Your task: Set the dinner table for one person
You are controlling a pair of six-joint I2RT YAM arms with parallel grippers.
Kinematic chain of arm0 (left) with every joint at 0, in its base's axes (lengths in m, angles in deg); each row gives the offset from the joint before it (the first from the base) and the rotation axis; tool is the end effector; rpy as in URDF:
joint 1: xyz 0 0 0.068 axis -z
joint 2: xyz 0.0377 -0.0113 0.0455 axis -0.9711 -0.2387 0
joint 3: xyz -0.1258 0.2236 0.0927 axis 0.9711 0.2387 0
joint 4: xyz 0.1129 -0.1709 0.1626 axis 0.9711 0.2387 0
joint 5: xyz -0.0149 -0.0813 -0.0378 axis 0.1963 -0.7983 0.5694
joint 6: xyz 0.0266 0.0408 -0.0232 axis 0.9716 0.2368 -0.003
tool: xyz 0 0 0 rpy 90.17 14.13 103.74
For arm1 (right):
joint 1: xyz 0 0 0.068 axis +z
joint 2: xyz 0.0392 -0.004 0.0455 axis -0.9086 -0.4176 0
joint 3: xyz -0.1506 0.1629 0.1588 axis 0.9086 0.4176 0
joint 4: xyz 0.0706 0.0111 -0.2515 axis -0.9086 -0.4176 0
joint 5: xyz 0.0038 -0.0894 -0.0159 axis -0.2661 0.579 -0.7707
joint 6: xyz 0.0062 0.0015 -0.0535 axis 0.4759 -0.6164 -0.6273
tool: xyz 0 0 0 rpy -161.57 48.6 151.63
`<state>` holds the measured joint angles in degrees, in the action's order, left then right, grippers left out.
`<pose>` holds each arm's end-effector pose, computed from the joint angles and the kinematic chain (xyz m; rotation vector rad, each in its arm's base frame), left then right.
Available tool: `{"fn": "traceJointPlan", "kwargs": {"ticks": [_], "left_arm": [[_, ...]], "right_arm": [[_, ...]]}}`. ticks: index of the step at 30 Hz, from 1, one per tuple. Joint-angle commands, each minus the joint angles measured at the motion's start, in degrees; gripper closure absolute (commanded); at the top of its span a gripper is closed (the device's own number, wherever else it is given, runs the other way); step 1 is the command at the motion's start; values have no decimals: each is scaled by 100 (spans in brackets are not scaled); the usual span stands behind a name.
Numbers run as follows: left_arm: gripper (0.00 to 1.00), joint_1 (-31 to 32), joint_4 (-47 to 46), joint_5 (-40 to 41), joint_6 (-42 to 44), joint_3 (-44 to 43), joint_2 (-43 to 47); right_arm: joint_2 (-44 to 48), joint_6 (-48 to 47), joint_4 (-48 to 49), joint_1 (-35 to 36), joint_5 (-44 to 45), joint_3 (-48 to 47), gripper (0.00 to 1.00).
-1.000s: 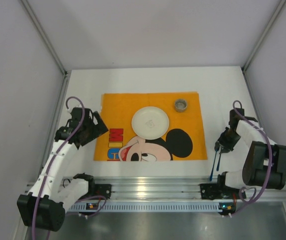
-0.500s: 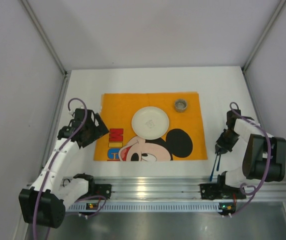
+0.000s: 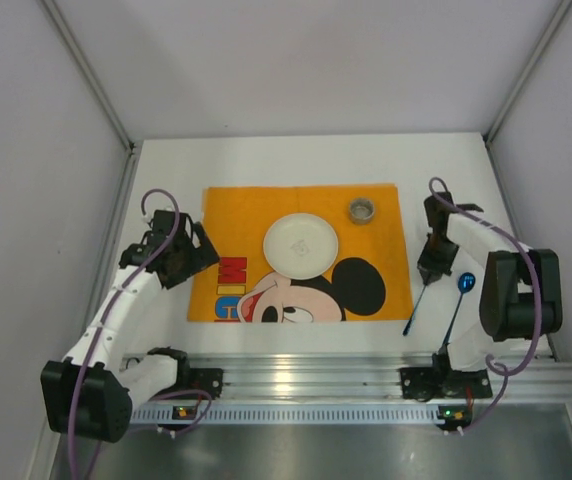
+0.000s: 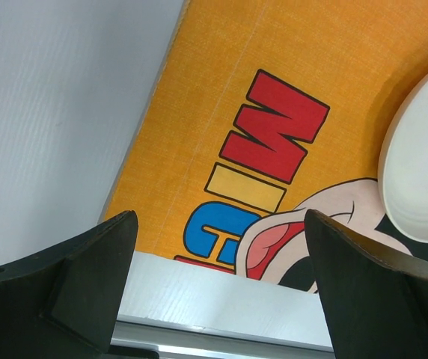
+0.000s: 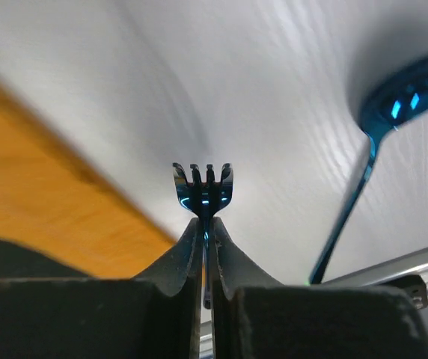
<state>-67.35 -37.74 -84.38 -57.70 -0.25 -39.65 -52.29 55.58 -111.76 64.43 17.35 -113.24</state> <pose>0.1988 -0.0274 0.2540 -0.6626 2.4820 -0.1856 0.2451 -0.0082 0.1631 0.8732 2.9833 -0.1930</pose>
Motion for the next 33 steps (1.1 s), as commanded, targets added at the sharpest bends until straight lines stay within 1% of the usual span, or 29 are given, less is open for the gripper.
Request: {"fn": "traceJointPlan", "kwargs": {"ticks": [1, 2, 3, 4, 5, 6, 7, 8, 9, 10, 11, 12, 13, 14, 15, 16, 17, 18, 20, 21, 24, 28, 33], "left_arm": [[2, 12, -243, -101, 240, -450, -158], [2, 12, -244, -119, 267, -581, -202], [2, 12, -235, -119, 293, -643, -263], [2, 12, -218, -119, 337, -713, -298], [2, 12, -174, -93, 337, -844, -299], [2, 12, -156, -58, 355, -898, -316], [2, 12, -112, -40, 364, -951, -299], [2, 12, -42, -14, 355, -1047, -290], [2, 12, 2, 47, 346, -1100, -247], [2, 12, 46, 109, 337, -1127, -220], [2, 12, 168, 170, 329, -1188, -194], [2, 12, 230, 310, 320, -1197, -98], [2, 12, 283, 372, 285, -1215, -36], [2, 12, 362, 434, 276, -1241, 26], [2, 12, 528, 487, 258, -1250, 157], [2, 12, 625, 540, 232, -1259, 236], [2, 12, 713, 557, 206, -1259, 324], [2, 12, 854, 575, 162, -1233, 499], [2, 12, 960, 593, 109, -1154, 780], [2, 12, 1082, 602, 65, -1127, 869], [2, 12, 1267, 637, 4, -1065, 1168], [2, 12, 1628, 786, 47, -1188, 1406], [2, 12, 1953, 944, 153, -1338, 1555]], "right_arm": [[15, 49, 77, 1027, 643, -1660, 100], [15, 66, -47, 1220, 836, -1906, 100], [-11, 92, -144, 1588, 916, -2344, 100], [-37, 171, -319, 1765, 952, -2540, 100], [-55, 207, -382, 1924, 943, -2698, 100], [-151, 259, -495, 2291, 926, -3013, 100], [-204, 364, -514, 2486, 908, -3156, 100], [-274, 409, -523, 2679, 769, -3287, 100], [-501, 453, -471, 3021, 602, -3558, 100], [-616, 496, -366, 3198, 383, -3674, 100], [-748, 506, -191, 3348, -159, -3771, 100], [-1054, 549, 133, 3654, -408, -4016, 100], [-1248, 593, 328, 3805, -663, -4175, 100], [-1450, 611, 486, 3954, -1118, -4377, 100], [-1966, 629, 670, 4182, -1314, -4927, 100], [-2241, 637, 724, 4306, -1490, -5263, 100], [-2531, 629, 795, 4403, -1848, -5623, 100], [-3125, 637, 839, 4569, -1982, -6375, 100], [-3682, 716, 848, 4720, -2315, -7082, 100], [-4233, 830, 831, 4851, -2378, -7703, 100], [-5044, 1067, 865, 4975, -2599, -8480, 100], [-5460, 1358, 1059, 5002, -2573, -8527, 100], [-5679, 1297, 1199, 4967, -2344, -8483, 100]]}}
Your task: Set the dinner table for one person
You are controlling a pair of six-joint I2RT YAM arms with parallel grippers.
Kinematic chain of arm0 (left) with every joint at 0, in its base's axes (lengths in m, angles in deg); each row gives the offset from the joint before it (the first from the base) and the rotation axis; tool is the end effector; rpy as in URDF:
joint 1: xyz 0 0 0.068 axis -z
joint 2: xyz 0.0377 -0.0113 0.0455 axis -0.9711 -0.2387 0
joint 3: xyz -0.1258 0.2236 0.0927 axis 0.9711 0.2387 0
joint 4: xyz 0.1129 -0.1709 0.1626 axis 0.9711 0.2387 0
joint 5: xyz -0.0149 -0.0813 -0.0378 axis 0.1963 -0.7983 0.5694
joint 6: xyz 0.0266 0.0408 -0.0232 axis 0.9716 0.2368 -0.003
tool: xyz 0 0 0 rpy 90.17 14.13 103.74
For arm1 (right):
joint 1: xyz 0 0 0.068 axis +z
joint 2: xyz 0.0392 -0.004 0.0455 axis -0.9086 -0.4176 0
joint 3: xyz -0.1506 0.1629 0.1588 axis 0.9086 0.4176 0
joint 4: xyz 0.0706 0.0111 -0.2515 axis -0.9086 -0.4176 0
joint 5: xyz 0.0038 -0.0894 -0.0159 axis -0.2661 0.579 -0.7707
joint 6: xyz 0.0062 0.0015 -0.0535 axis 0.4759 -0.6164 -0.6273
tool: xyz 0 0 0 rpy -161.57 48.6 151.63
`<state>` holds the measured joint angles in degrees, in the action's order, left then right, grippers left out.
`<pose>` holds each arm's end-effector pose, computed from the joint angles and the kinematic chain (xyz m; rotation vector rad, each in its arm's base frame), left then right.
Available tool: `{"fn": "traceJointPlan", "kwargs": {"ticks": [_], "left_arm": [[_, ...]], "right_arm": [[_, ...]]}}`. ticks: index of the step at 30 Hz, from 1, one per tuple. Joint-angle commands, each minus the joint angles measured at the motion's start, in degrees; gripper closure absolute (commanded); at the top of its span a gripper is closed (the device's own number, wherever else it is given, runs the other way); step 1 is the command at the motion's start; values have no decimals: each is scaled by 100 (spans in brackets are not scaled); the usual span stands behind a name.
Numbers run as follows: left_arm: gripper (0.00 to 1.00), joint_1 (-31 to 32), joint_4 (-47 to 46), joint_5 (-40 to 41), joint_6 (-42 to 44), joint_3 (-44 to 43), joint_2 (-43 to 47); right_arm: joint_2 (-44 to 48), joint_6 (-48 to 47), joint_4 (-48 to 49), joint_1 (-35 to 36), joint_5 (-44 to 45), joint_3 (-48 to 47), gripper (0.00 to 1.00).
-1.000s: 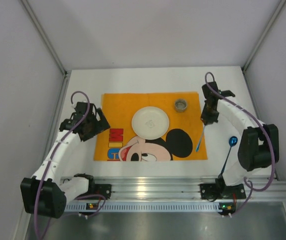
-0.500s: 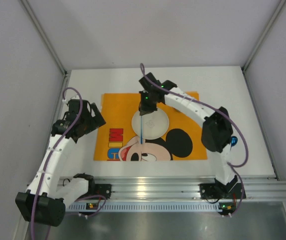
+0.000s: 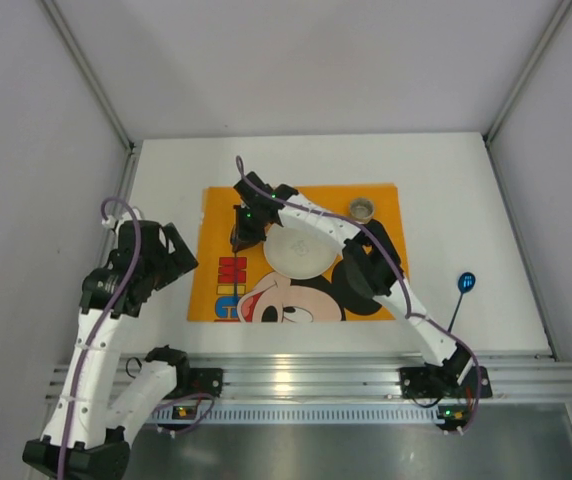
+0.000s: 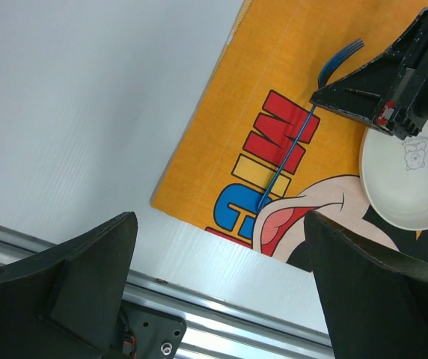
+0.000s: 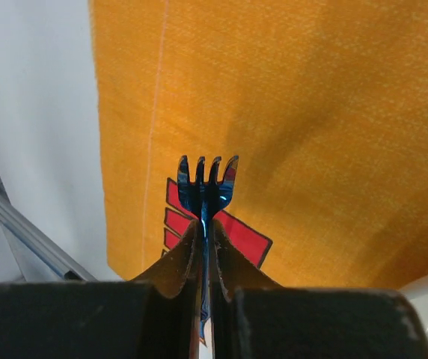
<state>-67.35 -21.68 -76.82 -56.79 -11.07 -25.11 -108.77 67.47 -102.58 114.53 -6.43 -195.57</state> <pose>0.1349 -0.0128 0.3329 -0.6637 2.2829 -0.1029 0.3528 0.4245 0.1785 -0.2610 2.7774 0.9085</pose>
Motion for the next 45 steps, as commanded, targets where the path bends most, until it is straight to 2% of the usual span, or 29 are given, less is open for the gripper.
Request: {"fn": "traceJointPlan", "kwargs": {"ticks": [1, 3, 4, 6, 7, 9, 13, 14, 16, 17, 19, 20, 22, 23, 25, 26, 29, 35, 41, 45], "left_arm": [[2, 12, 373, 197, 70, -273, 111], [2, 12, 408, 214, 122, -291, 111], [2, 12, 417, 223, 157, -317, 94], [2, 12, 417, 241, 219, -370, 58], [2, 12, 409, 241, 228, -405, 41], [2, 12, 330, 232, 280, -405, -21], [2, 12, 110, 31, 377, -344, -196], [2, 12, 66, -14, 404, -326, -214], [2, 12, -39, -75, 491, -274, -241], [2, 4, -74, -93, 570, -239, -258], [2, 12, -188, -154, 632, -133, -241], [2, 12, -233, -233, 676, -89, -223], [2, 4, -355, -312, 703, 16, -206], [2, 4, -391, -339, 703, 43, -214], [2, 4, -479, -453, 720, 148, -214], [2, 4, -549, -480, 712, 183, -214], [2, 4, -707, -559, 703, 341, -241], [2, 4, -831, -612, 729, 430, -284], [2, 4, -857, -542, 694, 474, -285], [2, 4, -822, -515, 676, 465, -320]], "right_arm": [[-58, 108, 290, -61, 52, -241, 99], [-85, 125, 317, -130, 87, -250, 89], [-76, 134, 317, -148, 78, -241, 74], [11, 117, 326, -192, 78, -197, 64], [64, 99, 326, -193, 87, -179, 51], [318, 12, 326, -219, 69, -136, 45], [1319, -340, 326, -342, 226, 469, 44], [2009, -506, 334, -455, 332, 1045, 44], [2803, -656, 334, -657, 743, 1829, 44], [3616, -866, 334, -954, 894, 2677, 43], [4402, -1069, 300, -1368, 1306, 3587, 42], [5102, -1192, 151, -1918, 1465, 4461, 42], [5704, -1246, -25, -2562, 1746, 5301, 42], [6177, -1272, -261, -3262, 1818, 6027, 42], [6532, -1281, -508, -3960, 1836, 6656, 42], [6794, -1342, -709, -4633, 1801, 7181, 41], [7051, -1456, -1044, -5751, 1722, 7877, 41], [7061, -1641, -1405, -6888, 1905, 8223, 39], [6675, -1641, -1459, -7101, 2196, 8038, 39], [6358, -1589, -1292, -7110, 2099, 8065, 44]]}}
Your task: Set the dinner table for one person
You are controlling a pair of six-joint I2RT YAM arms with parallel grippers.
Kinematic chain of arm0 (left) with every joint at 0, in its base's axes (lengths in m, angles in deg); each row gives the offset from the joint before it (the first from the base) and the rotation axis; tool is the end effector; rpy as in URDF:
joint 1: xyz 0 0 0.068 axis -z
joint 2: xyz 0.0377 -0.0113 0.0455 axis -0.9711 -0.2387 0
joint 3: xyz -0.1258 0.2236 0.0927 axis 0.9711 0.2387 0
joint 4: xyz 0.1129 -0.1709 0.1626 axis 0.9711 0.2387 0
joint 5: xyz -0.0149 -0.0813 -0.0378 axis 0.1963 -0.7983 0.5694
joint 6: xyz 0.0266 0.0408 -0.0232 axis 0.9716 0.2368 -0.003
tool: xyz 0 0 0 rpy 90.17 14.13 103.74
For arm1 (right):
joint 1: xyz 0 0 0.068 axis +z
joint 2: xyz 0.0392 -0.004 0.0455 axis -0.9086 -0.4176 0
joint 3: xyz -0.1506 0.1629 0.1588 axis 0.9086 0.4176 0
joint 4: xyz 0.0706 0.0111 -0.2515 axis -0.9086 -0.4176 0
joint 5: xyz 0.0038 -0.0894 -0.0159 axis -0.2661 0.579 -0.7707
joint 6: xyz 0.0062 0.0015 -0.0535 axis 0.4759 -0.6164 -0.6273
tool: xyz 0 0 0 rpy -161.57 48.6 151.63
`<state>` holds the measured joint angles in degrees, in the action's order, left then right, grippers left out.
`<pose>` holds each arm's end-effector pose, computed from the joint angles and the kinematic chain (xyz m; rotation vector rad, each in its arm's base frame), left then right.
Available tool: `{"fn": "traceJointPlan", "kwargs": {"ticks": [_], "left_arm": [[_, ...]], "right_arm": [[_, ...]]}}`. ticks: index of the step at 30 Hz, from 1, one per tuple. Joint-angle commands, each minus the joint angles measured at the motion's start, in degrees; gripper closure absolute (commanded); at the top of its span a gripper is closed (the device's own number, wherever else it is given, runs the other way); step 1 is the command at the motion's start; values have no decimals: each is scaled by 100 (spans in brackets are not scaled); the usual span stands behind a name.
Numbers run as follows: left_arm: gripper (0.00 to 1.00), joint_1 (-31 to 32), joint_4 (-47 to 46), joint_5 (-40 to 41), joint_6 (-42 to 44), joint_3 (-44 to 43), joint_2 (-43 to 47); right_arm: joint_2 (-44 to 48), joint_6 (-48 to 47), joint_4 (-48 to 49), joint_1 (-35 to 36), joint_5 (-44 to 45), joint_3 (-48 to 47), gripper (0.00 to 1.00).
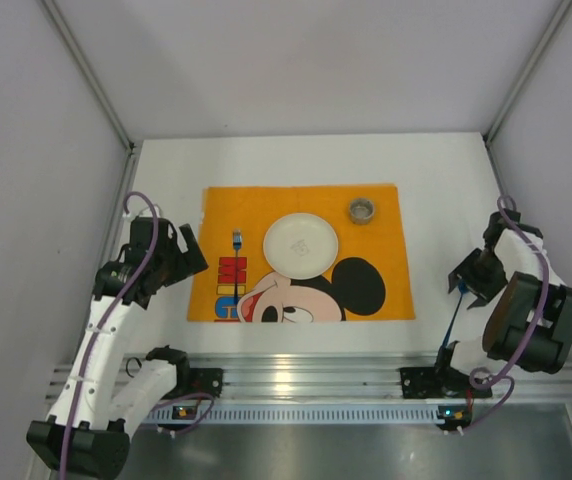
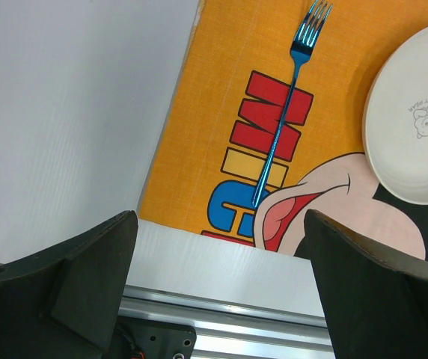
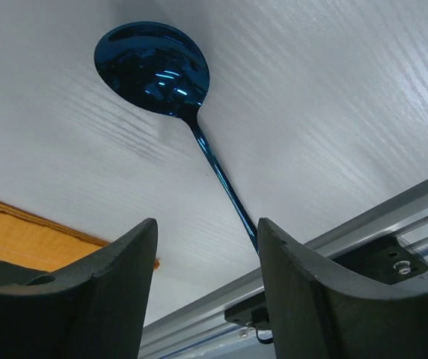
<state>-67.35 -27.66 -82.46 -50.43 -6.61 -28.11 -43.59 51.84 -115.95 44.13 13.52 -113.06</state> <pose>0.1550 -0.0194 0.3096 -0.4990 2.3728 -0.1525 0.2106 -0.0838 0.1947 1.2805 2.7883 -0.0855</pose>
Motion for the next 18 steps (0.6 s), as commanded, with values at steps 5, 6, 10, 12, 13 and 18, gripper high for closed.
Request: {"fn": "traceJointPlan", "kwargs": {"ticks": [5, 6, 10, 12, 13, 18], "left_arm": [[2, 4, -214, 154, -21, 19, -47], [2, 4, -206, 198, -30, 19, -55], [2, 4, -179, 295, -83, 19, -99], [2, 4, -162, 330, -100, 10, -143], [2, 4, -170, 365, -100, 19, -161], [2, 4, -118, 488, -162, 1, -310]], "right_arm": [[-651, 18, 344, -78, 157, -195, 50], [-722, 18, 406, -78, 157, -195, 53], [-1274, 88, 783, -122, 43, -247, 59], [-1451, 97, 846, -122, 42, -326, 62], [-1531, 89, 924, -122, 42, -396, 64], [-2014, -8, 1135, -122, -10, -608, 81]]}}
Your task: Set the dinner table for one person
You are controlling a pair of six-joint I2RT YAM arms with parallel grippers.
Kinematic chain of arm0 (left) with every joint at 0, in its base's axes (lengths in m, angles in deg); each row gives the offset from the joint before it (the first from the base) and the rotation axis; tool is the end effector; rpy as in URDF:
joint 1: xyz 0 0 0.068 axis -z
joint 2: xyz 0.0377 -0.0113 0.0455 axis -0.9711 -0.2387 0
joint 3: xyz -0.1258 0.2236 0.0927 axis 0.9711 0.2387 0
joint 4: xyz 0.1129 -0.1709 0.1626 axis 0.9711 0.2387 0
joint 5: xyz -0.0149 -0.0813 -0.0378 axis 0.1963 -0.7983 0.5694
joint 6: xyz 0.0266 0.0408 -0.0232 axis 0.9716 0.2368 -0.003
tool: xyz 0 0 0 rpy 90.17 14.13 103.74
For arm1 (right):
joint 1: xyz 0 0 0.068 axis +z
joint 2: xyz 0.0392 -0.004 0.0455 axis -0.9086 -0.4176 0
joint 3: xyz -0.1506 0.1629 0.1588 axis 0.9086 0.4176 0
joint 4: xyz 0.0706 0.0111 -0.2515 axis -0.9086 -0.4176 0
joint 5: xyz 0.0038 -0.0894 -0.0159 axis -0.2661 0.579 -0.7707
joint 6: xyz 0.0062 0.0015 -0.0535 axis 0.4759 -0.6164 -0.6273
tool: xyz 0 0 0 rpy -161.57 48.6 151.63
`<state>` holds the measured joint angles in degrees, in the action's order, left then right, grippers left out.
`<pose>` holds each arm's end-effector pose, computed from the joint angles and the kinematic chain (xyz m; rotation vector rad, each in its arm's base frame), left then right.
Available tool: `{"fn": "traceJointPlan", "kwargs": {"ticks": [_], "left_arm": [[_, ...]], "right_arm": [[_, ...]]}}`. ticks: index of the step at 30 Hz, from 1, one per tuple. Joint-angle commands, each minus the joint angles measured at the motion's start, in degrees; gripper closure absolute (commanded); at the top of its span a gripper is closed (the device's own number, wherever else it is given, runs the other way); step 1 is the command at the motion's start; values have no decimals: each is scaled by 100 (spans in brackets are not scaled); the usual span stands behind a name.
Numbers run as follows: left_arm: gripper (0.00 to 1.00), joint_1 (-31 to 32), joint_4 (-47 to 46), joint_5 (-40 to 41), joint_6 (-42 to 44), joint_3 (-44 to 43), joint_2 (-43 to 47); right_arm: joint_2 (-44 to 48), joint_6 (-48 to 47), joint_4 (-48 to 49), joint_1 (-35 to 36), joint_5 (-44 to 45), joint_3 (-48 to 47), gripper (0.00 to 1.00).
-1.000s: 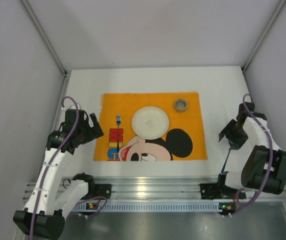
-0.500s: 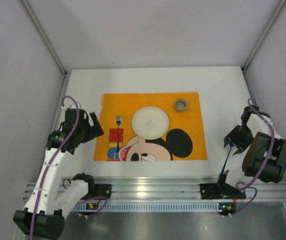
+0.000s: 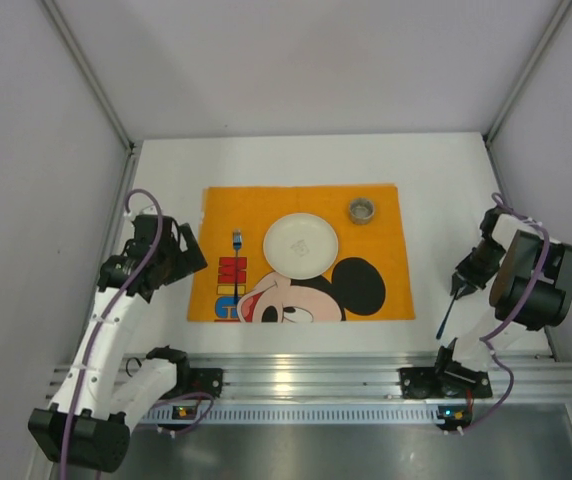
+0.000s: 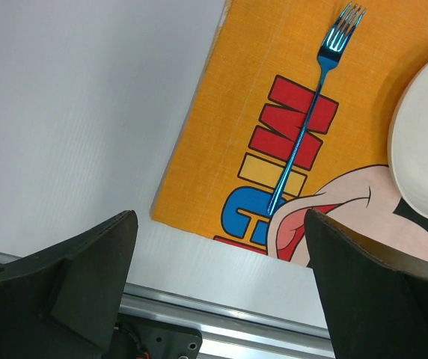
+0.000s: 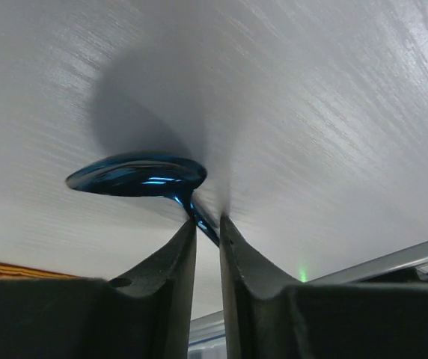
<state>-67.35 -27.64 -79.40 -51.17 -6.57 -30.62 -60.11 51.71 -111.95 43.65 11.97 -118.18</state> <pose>0.1634 -0.0188 0.3034 -0.5391 2.3943 -0.0772 0.2503 -0.1006 0.1496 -1.2907 -2.7993 0.0557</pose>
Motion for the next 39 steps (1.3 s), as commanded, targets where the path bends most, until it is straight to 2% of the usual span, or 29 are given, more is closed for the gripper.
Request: {"fn": "traceJointPlan", "kwargs": {"ticks": [1, 2, 4, 9, 10, 16, 19, 25, 28, 33, 39], "left_arm": [[2, 4, -94, 191, -96, -3, -85], [2, 4, -85, 217, -114, -12, -103], [2, 4, -76, 244, -123, -21, -182], [2, 4, -102, 227, -132, -73, -383], [2, 4, -111, 209, -132, -91, -393], [2, -5, -155, 68, -35, -389, -472], [2, 4, -120, 7, 0, -583, -481], [2, 4, -24, -28, 44, -759, -288], [2, 4, 108, -46, 0, -882, -147], [2, 4, 469, 85, 18, -1084, 116], [2, 4, 881, 226, -26, -1286, 362]], "right_arm": [[-423, -21, 814, -83, 119, -149, 83], [-546, -56, 859, -74, 75, -175, 87], [-687, -109, 981, -74, -65, -272, 99], [-969, -144, 1105, 40, -347, -702, 100], [-951, -162, 1035, 110, -365, -1025, 100], [-452, -408, 79, 1356, 397, -2835, 100], [-152, -408, -230, 2296, 802, -3198, 100], [209, 21, 76, 4246, 488, -2366, 100], [34, 250, 217, 4767, 383, -2215, 100], [-274, 392, 446, 5208, 224, -2232, 100], [-678, 576, 780, 5243, 92, -2100, 100]]}}
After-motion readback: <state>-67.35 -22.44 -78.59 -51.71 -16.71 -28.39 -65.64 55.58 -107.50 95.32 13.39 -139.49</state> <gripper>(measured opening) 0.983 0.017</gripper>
